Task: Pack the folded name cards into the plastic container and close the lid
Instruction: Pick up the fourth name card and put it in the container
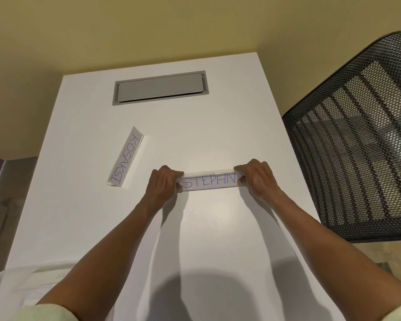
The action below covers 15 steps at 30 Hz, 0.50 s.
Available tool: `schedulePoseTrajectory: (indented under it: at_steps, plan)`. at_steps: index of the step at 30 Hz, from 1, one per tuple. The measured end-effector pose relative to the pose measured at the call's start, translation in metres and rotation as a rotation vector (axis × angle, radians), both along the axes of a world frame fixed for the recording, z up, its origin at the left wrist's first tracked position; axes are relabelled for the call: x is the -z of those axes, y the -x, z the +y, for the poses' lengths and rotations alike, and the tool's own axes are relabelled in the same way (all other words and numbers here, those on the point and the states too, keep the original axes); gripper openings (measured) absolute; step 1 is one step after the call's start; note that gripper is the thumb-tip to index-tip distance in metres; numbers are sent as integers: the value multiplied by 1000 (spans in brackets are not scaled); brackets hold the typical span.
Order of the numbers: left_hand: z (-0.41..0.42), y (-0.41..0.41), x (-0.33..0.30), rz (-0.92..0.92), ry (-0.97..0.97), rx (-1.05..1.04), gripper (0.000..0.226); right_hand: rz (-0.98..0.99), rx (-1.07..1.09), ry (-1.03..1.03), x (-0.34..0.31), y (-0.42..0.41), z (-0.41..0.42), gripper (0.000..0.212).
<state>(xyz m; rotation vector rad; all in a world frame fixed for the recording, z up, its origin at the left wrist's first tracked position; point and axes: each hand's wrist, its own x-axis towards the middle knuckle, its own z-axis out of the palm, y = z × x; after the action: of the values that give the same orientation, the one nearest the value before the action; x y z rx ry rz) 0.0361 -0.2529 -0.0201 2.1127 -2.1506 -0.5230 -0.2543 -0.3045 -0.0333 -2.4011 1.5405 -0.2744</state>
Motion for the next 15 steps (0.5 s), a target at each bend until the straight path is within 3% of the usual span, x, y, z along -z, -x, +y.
schedulePoseTrajectory:
  at_steps: [7, 15]
  plan:
    - [14, -5, -25, -5, 44, 8, 42, 54, -90, 109, -19, 6, 15, 45]
    - [51, -17, -79, -30, 98, -11, 39, -41, -81, 159, -79, -10, 52, 35]
